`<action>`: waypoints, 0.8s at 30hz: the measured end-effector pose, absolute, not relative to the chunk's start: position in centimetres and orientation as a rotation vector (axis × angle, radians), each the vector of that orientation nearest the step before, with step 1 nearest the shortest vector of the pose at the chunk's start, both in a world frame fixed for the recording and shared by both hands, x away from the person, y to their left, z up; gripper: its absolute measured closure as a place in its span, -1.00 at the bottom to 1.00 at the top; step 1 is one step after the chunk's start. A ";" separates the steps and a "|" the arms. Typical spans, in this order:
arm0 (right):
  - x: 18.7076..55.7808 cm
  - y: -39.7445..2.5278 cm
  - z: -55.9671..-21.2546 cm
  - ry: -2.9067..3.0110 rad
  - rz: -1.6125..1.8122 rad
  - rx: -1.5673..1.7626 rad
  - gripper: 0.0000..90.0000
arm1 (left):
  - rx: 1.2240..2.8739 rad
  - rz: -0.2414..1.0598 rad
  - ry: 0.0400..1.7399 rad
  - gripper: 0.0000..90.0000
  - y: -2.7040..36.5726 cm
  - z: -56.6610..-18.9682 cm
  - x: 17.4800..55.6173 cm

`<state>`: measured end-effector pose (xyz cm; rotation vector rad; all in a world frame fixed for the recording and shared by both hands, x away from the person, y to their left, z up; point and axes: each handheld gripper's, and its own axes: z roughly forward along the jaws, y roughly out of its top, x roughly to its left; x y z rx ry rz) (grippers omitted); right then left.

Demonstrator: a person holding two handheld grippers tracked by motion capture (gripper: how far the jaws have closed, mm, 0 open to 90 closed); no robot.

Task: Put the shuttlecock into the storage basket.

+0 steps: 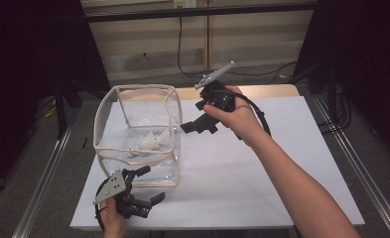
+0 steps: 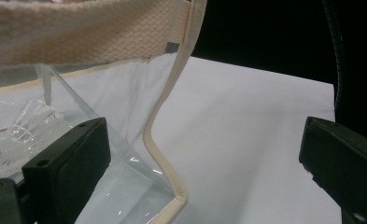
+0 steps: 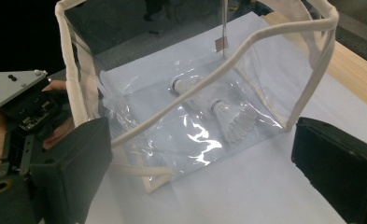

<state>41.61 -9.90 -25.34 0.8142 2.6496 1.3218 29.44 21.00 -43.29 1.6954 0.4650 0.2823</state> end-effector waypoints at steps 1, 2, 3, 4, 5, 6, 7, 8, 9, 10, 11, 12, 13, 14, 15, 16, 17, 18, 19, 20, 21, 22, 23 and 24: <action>41.6 -10.0 -25.4 2.651 1.327 0.811 -0.90 | 1.696 0.284 0.466 -0.95 21.0 -43.3 29.4; 41.5 -10.2 -25.4 2.649 1.335 0.812 -0.90 | 1.696 0.283 0.467 -0.95 21.0 -43.3 29.4; 41.5 -10.3 -25.5 2.646 1.336 0.813 -0.90 | 1.697 0.282 0.466 -0.95 21.0 -43.3 29.4; 41.4 -10.4 -25.6 2.646 1.336 0.812 -0.90 | 1.698 0.283 0.467 -0.95 21.0 -43.3 29.4; 41.3 -10.5 -25.6 2.644 1.340 0.807 -0.90 | 1.697 0.280 0.468 -0.95 21.0 -43.3 29.4; 41.2 -10.6 -25.7 2.646 1.339 0.808 -0.90 | 1.698 0.283 0.466 -0.95 21.0 -43.3 29.4; 41.1 -10.7 -25.8 2.645 1.336 0.806 -0.90 | 1.694 0.281 0.469 -0.95 21.0 -43.3 29.4; 41.1 -10.8 -26.0 2.645 1.339 0.809 -0.89 | 1.695 0.282 0.469 -0.95 21.0 -43.3 29.4; 41.0 -10.9 -26.1 2.648 1.333 0.812 -0.89 | 1.699 0.284 0.468 -0.95 21.0 -43.3 29.4; 40.9 -11.1 -26.2 2.645 1.343 0.810 -0.89 | 1.699 0.285 0.469 -0.95 21.0 -43.3 29.4; 40.9 -11.2 -26.3 2.641 1.356 0.810 -0.89 | 1.698 0.284 0.469 -0.95 21.0 -43.3 29.4; 40.8 -11.3 -26.4 2.641 1.356 0.819 -0.89 | 1.699 0.284 0.470 -0.95 21.0 -43.3 29.4; 40.8 -11.4 -26.5 2.642 1.351 0.813 -0.89 | 1.699 0.283 0.472 -0.95 21.0 -43.3 29.4; 40.7 -11.6 -26.7 2.646 1.355 0.812 -0.89 | 1.696 0.282 0.472 -0.95 21.0 -43.3 29.4; 40.6 -11.7 -26.8 2.648 1.350 0.818 -0.89 | 1.695 0.283 0.470 -0.95 21.0 -43.3 29.4; 40.5 -11.8 -27.0 2.650 1.351 0.816 -0.89 | 1.693 0.283 0.470 -0.95 20.9 -43.2 29.3; 40.4 -11.9 -27.1 2.654 1.350 0.813 -0.89 | 1.695 0.284 0.470 -0.95 20.9 -43.2 29.3; 40.3 -12.0 -27.3 2.655 1.350 0.815 -0.89 | 1.697 0.286 0.469 -0.95 20.9 -43.2 29.3; 40.2 -12.2 -27.5 2.655 1.343 0.819 -0.89 | 1.700 0.286 0.467 -0.95 20.9 -43.2 29.3; 40.2 -12.3 -27.8 2.658 1.342 0.816 -0.89 | 1.697 0.281 0.471 -0.95 20.9 -43.3 29.3; 40.1 -12.4 -27.9 2.657 1.346 0.817 -0.89 | 1.697 0.281 0.471 -0.95 20.9 -43.3 29.3; 39.9 -12.6 -28.1 2.656 1.352 0.818 -0.89 | 1.701 0.282 0.470 -0.95 20.9 -43.3 29.3; 39.9 -12.7 -28.2 2.660 1.352 0.817 -0.89 | 1.701 0.285 0.468 -0.95 20.9 -43.2 29.3; 39.8 -12.8 -28.3 2.661 1.348 0.813 -0.89 | 1.700 0.286 0.469 -0.95 20.9 -43.2 29.3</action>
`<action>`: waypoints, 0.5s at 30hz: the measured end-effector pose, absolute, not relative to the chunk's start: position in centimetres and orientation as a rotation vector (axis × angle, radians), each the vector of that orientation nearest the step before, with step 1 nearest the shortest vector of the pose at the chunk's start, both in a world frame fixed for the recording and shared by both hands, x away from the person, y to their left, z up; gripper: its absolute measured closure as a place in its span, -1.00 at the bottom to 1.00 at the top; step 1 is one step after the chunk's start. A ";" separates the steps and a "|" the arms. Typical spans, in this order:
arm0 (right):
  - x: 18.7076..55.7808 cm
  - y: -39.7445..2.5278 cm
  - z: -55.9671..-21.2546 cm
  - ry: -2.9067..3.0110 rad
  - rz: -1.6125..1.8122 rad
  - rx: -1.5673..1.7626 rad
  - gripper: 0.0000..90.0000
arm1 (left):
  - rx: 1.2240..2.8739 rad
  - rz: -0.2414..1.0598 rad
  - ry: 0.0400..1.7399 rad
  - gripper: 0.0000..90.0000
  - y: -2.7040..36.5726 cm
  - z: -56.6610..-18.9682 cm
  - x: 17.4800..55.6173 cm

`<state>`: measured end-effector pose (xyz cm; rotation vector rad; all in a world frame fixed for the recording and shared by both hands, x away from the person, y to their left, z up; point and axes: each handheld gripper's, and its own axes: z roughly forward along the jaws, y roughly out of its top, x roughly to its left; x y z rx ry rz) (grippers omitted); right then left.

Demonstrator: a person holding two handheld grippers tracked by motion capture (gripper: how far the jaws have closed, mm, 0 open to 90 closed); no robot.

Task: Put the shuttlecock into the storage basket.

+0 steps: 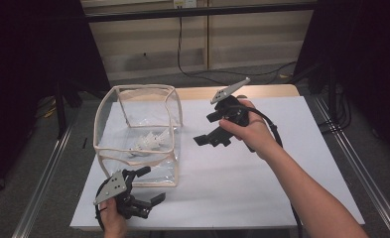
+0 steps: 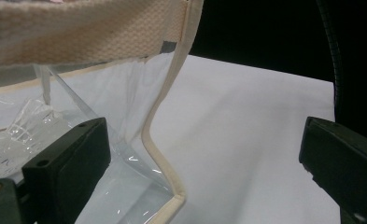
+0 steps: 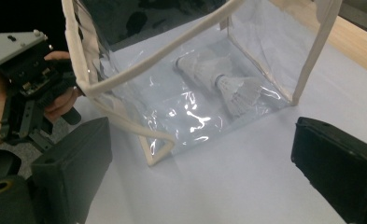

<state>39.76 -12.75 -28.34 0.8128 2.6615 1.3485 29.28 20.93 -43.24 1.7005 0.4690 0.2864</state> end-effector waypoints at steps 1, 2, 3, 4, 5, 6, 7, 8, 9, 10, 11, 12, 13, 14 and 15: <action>39.7 -12.8 -28.5 2.660 1.350 0.807 -0.89 | 1.700 0.285 0.468 -0.95 21.0 -43.2 29.3; 39.5 -12.9 -28.6 2.666 1.346 0.806 -0.89 | 1.697 0.287 0.471 -0.95 21.0 -43.2 29.3; 39.4 -13.0 -28.7 2.665 1.350 0.800 -0.89 | 1.696 0.288 0.471 -0.95 21.0 -43.2 29.3; 39.3 -13.0 -28.8 2.666 1.356 0.797 -0.89 | 1.698 0.289 0.468 -0.95 21.0 -43.2 29.3; 39.2 -13.1 -28.8 2.671 1.348 0.795 -0.89 | 1.698 0.289 0.469 -0.95 21.0 -43.2 29.3; 39.1 -13.1 -28.9 2.669 1.351 0.788 -0.89 | 1.697 0.288 0.470 -0.95 21.0 -43.2 29.3; 39.0 -13.2 -28.9 2.667 1.359 0.784 -0.89 | 1.699 0.286 0.471 -0.95 21.0 -43.2 29.3; 38.9 -13.3 -29.0 2.666 1.361 0.781 -0.89 | 1.700 0.286 0.471 -0.95 21.0 -43.2 29.3; 38.8 -13.4 -29.1 2.665 1.367 0.777 -0.89 | 1.699 0.283 0.472 -0.95 21.0 -43.3 29.3; 38.7 -13.5 -29.3 2.668 1.366 0.779 -0.89 | 1.699 0.283 0.473 -0.95 21.0 -43.2 29.3; 38.5 -13.7 -29.5 2.666 1.368 0.776 -0.89 | 1.701 0.286 0.470 -0.95 21.0 -43.2 29.3; 38.5 -13.8 -29.6 2.668 1.378 0.777 -0.89 | 1.700 0.285 0.470 -0.95 21.0 -43.2 29.3; 38.4 -14.0 -29.8 2.669 1.379 0.776 -0.89 | 1.698 0.283 0.473 -0.95 21.0 -43.3 29.3; 38.4 -14.2 -30.0 2.668 1.376 0.779 -0.89 | 1.698 0.283 0.475 -0.95 21.0 -43.3 29.3; 38.3 -14.4 -30.1 2.668 1.380 0.781 -0.89 | 1.699 0.282 0.474 -0.95 21.0 -43.3 29.3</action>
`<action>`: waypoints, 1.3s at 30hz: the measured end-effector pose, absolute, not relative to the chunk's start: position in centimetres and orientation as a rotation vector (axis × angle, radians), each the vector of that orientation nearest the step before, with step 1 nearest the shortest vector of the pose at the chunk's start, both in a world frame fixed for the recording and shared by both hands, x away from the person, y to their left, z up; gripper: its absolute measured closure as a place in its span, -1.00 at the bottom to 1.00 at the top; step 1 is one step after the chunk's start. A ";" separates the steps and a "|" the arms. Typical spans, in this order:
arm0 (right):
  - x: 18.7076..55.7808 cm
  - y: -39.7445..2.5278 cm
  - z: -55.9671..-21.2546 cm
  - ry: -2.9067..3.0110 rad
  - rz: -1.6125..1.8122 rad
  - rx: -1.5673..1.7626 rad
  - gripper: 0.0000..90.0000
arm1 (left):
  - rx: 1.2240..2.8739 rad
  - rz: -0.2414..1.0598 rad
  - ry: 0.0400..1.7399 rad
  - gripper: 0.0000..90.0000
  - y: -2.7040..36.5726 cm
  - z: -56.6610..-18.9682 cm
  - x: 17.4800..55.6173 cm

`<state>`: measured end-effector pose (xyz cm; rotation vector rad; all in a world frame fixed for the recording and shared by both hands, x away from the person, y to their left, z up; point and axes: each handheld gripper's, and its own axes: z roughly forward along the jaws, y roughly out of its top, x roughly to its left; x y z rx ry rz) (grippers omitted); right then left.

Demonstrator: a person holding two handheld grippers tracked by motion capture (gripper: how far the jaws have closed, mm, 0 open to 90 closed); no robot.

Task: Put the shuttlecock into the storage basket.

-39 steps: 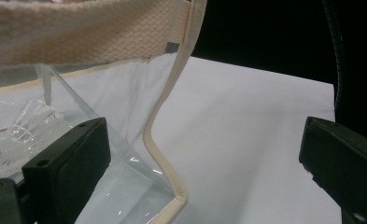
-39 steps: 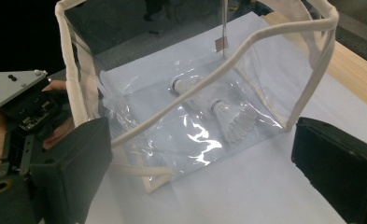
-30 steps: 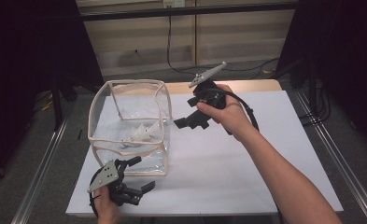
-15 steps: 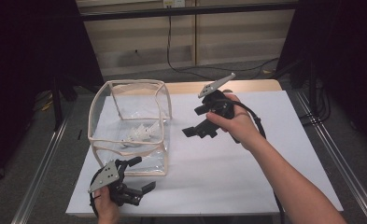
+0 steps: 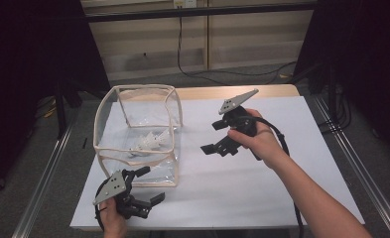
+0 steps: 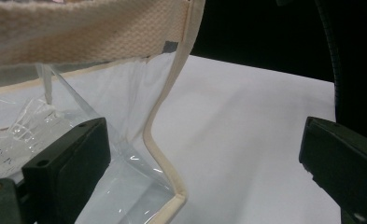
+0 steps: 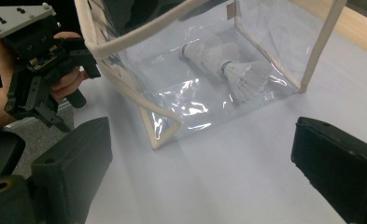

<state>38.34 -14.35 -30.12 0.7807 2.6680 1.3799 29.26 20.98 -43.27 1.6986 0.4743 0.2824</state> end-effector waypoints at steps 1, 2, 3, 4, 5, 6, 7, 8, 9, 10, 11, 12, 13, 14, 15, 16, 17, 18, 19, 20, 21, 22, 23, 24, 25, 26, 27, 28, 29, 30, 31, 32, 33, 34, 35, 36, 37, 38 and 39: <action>38.3 -14.5 -30.3 2.667 1.385 0.783 -0.89 | 1.699 0.284 0.474 -0.95 21.0 -43.3 29.3; 38.3 -14.7 -30.4 2.666 1.385 0.784 -0.89 | 1.699 0.284 0.474 -0.95 21.0 -43.3 29.3; 38.2 -14.9 -30.6 2.662 1.387 0.787 -0.90 | 1.700 0.284 0.475 -0.95 21.0 -43.3 29.3; 38.2 -15.1 -30.7 2.660 1.392 0.792 -0.90 | 1.700 0.284 0.474 -0.95 21.0 -43.3 29.3; 38.1 -15.3 -30.9 2.662 1.393 0.792 -0.90 | 1.699 0.283 0.473 -0.95 21.0 -43.3 29.3; 38.1 -15.4 -31.0 2.660 1.397 0.794 -0.90 | 1.701 0.283 0.475 -0.95 21.0 -43.3 29.2; 38.0 -15.6 -31.1 2.658 1.397 0.800 -0.90 | 1.701 0.283 0.475 -0.95 21.0 -43.3 29.2; 37.9 -15.8 -31.2 2.656 1.399 0.796 -0.90 | 1.701 0.283 0.474 -0.95 21.0 -43.3 29.2; 37.8 -15.9 -31.3 2.654 1.405 0.794 -0.90 | 1.701 0.284 0.474 -0.95 21.0 -43.3 29.2; 37.7 -16.1 -31.5 2.652 1.411 0.797 -0.90 | 1.701 0.284 0.474 -0.95 21.0 -43.3 29.2; 37.6 -16.3 -31.6 2.649 1.412 0.795 -0.90 | 1.701 0.283 0.475 -0.95 21.0 -43.3 29.2; 37.6 -16.4 -31.7 2.649 1.416 0.797 -0.90 | 1.701 0.283 0.473 -0.95 21.0 -43.3 29.3; 37.5 -16.6 -31.9 2.648 1.415 0.800 -0.90 | 1.702 0.285 0.475 -0.95 21.0 -43.3 29.2; 37.5 -16.6 -31.9 2.648 1.415 0.800 -0.90 | 1.702 0.285 0.475 -0.95 21.0 -43.3 29.2; 37.3 -16.9 -32.2 2.647 1.418 0.800 -0.90 | 1.702 0.285 0.473 -0.95 21.0 -43.3 29.2; 37.2 -17.0 -32.3 2.649 1.414 0.802 -0.90 | 1.703 0.285 0.473 -0.95 21.0 -43.3 29.2; 37.1 -17.1 -32.4 2.647 1.407 0.797 -0.89 | 1.701 0.286 0.473 -0.95 21.0 -43.3 29.2; 36.9 -17.3 -32.6 2.649 1.406 0.794 -0.89 | 1.703 0.286 0.473 -0.95 21.0 -43.3 29.2; 36.8 -17.4 -32.7 2.649 1.409 0.797 -0.89 | 1.703 0.287 0.473 -0.95 21.0 -43.3 29.2; 36.7 -17.5 -32.9 2.649 1.413 0.794 -0.89 | 1.702 0.286 0.474 -0.95 21.0 -43.3 29.2; 36.6 -17.7 -33.0 2.647 1.416 0.793 -0.90 | 1.702 0.286 0.475 -0.95 21.0 -43.3 29.2; 36.5 -18.0 -33.3 2.642 1.415 0.798 -0.89 | 1.702 0.286 0.475 -0.95 21.0 -43.3 29.2; 36.4 -18.2 -33.5 2.643 1.421 0.807 -0.89 | 1.702 0.286 0.475 -0.95 21.0 -43.3 29.2; 36.4 -18.4 -33.7 2.641 1.425 0.810 -0.89 | 1.703 0.286 0.474 -0.95 21.0 -43.3 29.2; 36.3 -18.6 -33.9 2.638 1.429 0.816 -0.89 | 1.703 0.286 0.473 -0.95 21.0 -43.3 29.2; 36.3 -18.9 -34.1 2.636 1.426 0.822 -0.89 | 1.702 0.287 0.475 -0.95 21.0 -43.3 29.2; 36.2 -19.2 -34.3 2.629 1.418 0.820 -0.89 | 1.704 0.288 0.474 -0.95 21.0 -43.3 29.2; 36.2 -19.4 -34.4 2.626 1.421 0.828 -0.89 | 1.703 0.286 0.475 -0.95 21.0 -43.3 29.2; 36.2 -19.7 -34.7 2.622 1.432 0.841 -0.90 | 1.703 0.286 0.476 -0.95 21.0 -43.3 29.2; 36.2 -19.7 -34.7 2.622 1.432 0.841 -0.90 | 1.703 0.286 0.476 -0.95 21.0 -43.3 29.2; 36.1 -20.1 -35.0 2.614 1.437 0.851 -0.90 | 1.703 0.285 0.476 -0.95 21.0 -43.3 29.2; 36.0 -20.3 -35.2 2.611 1.429 0.855 -0.90 | 1.703 0.286 0.476 -0.95 21.0 -43.3 29.2; 36.0 -20.4 -35.3 2.609 1.433 0.856 -0.90 | 1.703 0.286 0.476 -0.95 21.0 -43.3 29.2; 35.9 -20.6 -35.5 2.612 1.435 0.864 -0.90 | 1.703 0.286 0.476 -0.95 21.0 -43.3 29.2; 35.9 -20.8 -35.7 2.609 1.433 0.865 -0.90 | 1.704 0.285 0.477 -0.95 21.0 -43.3 29.2; 35.9 -20.9 -35.9 2.609 1.435 0.865 -0.90 | 1.704 0.285 0.477 -0.95 21.0 -43.3 29.2; 35.8 -21.0 -36.1 2.611 1.433 0.868 -0.90 | 1.705 0.286 0.476 -0.95 21.0 -43.3 29.2; 35.8 -21.0 -36.2 2.611 1.426 0.870 -0.90 | 1.706 0.287 0.475 -0.95 21.0 -43.3 29.2; 35.7 -21.1 -36.5 2.617 1.417 0.861 -0.90 | 1.704 0.286 0.476 -0.95 21.0 -43.3 29.2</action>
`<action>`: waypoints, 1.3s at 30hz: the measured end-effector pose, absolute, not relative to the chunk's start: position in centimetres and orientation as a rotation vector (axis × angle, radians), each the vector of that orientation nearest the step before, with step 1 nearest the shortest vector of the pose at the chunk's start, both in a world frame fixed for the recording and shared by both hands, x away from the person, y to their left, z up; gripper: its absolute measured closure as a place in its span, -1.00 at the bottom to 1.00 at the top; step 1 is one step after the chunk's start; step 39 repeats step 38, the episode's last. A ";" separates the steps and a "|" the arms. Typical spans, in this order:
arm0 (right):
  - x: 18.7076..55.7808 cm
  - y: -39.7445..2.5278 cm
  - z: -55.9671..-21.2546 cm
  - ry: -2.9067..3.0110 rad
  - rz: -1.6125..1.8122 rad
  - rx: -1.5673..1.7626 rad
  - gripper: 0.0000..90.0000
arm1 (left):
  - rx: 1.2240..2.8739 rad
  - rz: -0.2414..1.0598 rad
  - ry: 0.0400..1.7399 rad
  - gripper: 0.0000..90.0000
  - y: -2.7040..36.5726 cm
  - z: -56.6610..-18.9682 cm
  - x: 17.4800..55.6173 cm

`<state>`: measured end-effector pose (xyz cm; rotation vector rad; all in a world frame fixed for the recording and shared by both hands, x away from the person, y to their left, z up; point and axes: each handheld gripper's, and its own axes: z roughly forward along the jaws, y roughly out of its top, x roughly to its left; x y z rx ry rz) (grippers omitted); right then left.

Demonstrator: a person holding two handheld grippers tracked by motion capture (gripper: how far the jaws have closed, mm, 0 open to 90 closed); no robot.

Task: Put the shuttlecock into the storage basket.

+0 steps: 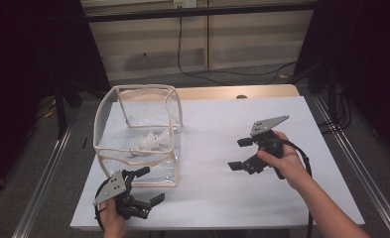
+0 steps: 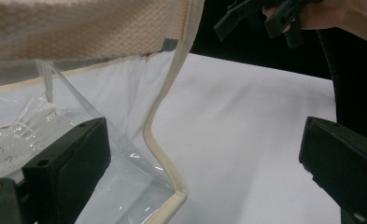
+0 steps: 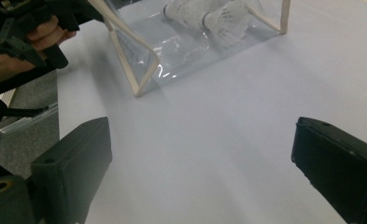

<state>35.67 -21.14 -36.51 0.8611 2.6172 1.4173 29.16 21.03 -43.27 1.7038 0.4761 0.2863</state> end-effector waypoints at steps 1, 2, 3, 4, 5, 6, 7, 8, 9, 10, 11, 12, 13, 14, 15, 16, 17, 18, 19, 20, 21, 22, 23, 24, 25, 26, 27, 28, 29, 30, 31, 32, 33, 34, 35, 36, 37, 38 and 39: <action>35.6 -21.2 -36.6 2.619 1.413 0.865 -0.90 | 1.704 0.286 0.477 -0.95 21.0 -43.3 29.2; 35.5 -21.3 -36.8 2.618 1.413 0.868 -0.90 | 1.703 0.285 0.479 -0.95 21.1 -43.3 29.2; 35.4 -21.4 -36.9 2.620 1.424 0.869 -0.90 | 1.703 0.284 0.479 -0.95 21.1 -43.3 29.2; 35.3 -21.5 -37.1 2.620 1.427 0.867 -0.90 | 1.703 0.284 0.480 -0.95 21.1 -43.3 29.2; 35.2 -21.6 -37.2 2.617 1.417 0.858 -0.90 | 1.703 0.284 0.480 -0.95 21.1 -43.3 29.2; 35.0 -21.7 -37.4 2.614 1.410 0.851 -0.90 | 1.705 0.287 0.476 -0.95 21.1 -43.3 29.1; 35.0 -21.9 -37.5 2.616 1.405 0.852 -0.90 | 1.705 0.288 0.476 -0.95 21.1 -43.2 29.1; 34.8 -22.0 -37.7 2.616 1.411 0.855 -0.90 | 1.706 0.293 0.474 -0.95 21.1 -43.2 29.1; 34.7 -22.2 -37.9 2.615 1.413 0.854 -0.90 | 1.703 0.286 0.475 -0.95 21.1 -43.3 29.1; 34.6 -22.4 -38.1 2.615 1.411 0.861 -0.90 | 1.703 0.284 0.479 -0.95 21.1 -43.3 29.1; 34.5 -22.6 -38.3 2.610 1.409 0.867 -0.90 | 1.705 0.283 0.479 -0.95 21.1 -43.3 29.1; 34.4 -22.8 -38.5 2.610 1.410 0.868 -0.90 | 1.707 0.284 0.475 -0.95 21.1 -43.3 29.2; 34.4 -22.9 -38.6 2.607 1.416 0.876 -0.90 | 1.706 0.284 0.476 -0.95 21.0 -43.3 29.1; 34.3 -23.1 -38.8 2.602 1.417 0.876 -0.90 | 1.709 0.285 0.473 -0.95 21.0 -43.3 29.1; 34.2 -23.3 -39.0 2.603 1.415 0.878 -0.90 | 1.711 0.286 0.472 -0.95 21.0 -43.3 29.1; 34.1 -23.5 -39.1 2.596 1.415 0.884 -0.90 | 1.710 0.286 0.472 -0.95 21.0 -43.3 29.1; 34.0 -23.7 -39.3 2.596 1.420 0.885 -0.90 | 1.712 0.286 0.471 -0.95 21.0 -43.3 29.1; 33.8 -23.9 -39.4 2.591 1.422 0.886 -0.90 | 1.712 0.287 0.472 -0.95 21.0 -43.3 29.1; 33.8 -24.1 -39.5 2.587 1.423 0.890 -0.90 | 1.710 0.286 0.474 -0.95 21.0 -43.3 29.1; 33.6 -24.4 -39.7 2.581 1.429 0.900 -0.90 | 1.710 0.286 0.475 -0.95 21.0 -43.3 29.1; 33.6 -24.6 -39.8 2.578 1.435 0.909 -0.90 | 1.710 0.286 0.474 -0.95 21.0 -43.3 29.1; 33.5 -24.9 -40.0 2.565 1.435 0.910 -0.90 | 1.709 0.286 0.474 -0.95 21.0 -43.3 29.1; 33.4 -25.0 -40.1 2.562 1.433 0.915 -0.90 | 1.709 0.286 0.474 -0.95 21.0 -43.3 29.1; 33.3 -25.2 -40.2 2.560 1.427 0.918 -0.90 | 1.711 0.287 0.475 -0.95 21.0 -43.3 29.1; 33.3 -25.3 -40.3 2.558 1.430 0.920 -0.90 | 1.710 0.286 0.475 -0.95 21.0 -43.3 29.1; 33.2 -25.5 -40.4 2.556 1.437 0.924 -0.90 | 1.713 0.286 0.473 -0.95 21.0 -43.3 29.1; 33.1 -25.6 -40.5 2.556 1.435 0.925 -0.90 | 1.712 0.285 0.475 -0.95 20.9 -43.3 29.1; 33.0 -25.6 -40.6 2.557 1.432 0.927 -0.90 | 1.712 0.285 0.475 -0.95 20.9 -43.3 29.1; 33.0 -25.7 -40.7 2.558 1.433 0.928 -0.90 | 1.712 0.284 0.475 -0.95 20.9 -43.3 29.1; 32.9 -25.8 -40.7 2.554 1.436 0.928 -0.90 | 1.715 0.287 0.473 -0.95 21.0 -43.3 29.1; 32.8 -25.9 -40.8 2.555 1.435 0.924 -0.90 | 1.714 0.286 0.473 -0.95 21.0 -43.3 29.1; 32.8 -25.9 -40.9 2.555 1.435 0.925 -0.90 | 1.713 0.286 0.475 -0.95 21.0 -43.3 29.1; 32.7 -26.0 -41.0 2.553 1.436 0.926 -0.90 | 1.714 0.286 0.475 -0.95 21.0 -43.3 29.1; 32.7 -26.0 -41.1 2.553 1.435 0.926 -0.90 | 1.712 0.283 0.474 -0.95 21.0 -43.3 29.1; 32.7 -26.1 -41.1 2.553 1.438 0.928 -0.90 | 1.711 0.283 0.474 -0.95 21.0 -43.3 29.1; 32.6 -26.1 -41.2 2.552 1.437 0.931 -0.90 | 1.711 0.282 0.473 -0.95 21.0 -43.3 29.1; 32.6 -26.2 -41.2 2.550 1.433 0.930 -0.90 | 1.711 0.283 0.472 -0.95 21.0 -43.2 29.1; 32.6 -26.2 -41.3 2.552 1.431 0.926 -0.90 | 1.712 0.281 0.471 -0.95 21.0 -43.3 29.1; 32.6 -26.2 -41.3 2.552 1.431 0.926 -0.90 | 1.712 0.281 0.471 -0.95 21.0 -43.3 29.1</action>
